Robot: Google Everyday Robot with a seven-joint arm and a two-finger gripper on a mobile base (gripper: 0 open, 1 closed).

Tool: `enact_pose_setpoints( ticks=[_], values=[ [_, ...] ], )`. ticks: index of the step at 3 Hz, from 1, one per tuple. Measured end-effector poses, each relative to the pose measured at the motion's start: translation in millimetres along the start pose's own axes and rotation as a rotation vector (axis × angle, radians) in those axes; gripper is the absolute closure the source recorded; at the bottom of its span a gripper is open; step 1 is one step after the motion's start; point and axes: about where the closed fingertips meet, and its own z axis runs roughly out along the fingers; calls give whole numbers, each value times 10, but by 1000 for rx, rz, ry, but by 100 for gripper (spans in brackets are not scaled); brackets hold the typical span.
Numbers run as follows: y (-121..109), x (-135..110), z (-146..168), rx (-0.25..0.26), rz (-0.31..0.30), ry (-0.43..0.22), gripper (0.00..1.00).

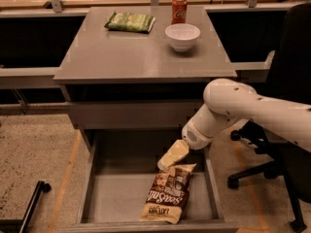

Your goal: Pick brown chip bag from middle drawer and place on counter

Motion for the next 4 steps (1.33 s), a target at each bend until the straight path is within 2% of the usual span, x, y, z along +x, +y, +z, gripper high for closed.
enact_pose_setpoints(
  ticks=[1, 2, 3, 4],
  values=[
    [-27, 42, 130, -21, 14, 12, 0],
    [51, 39, 161, -53, 17, 15, 0],
    [79, -54, 404, -102, 66, -5, 0],
    [-70, -79, 789, -109, 155, 19, 0]
  ],
)
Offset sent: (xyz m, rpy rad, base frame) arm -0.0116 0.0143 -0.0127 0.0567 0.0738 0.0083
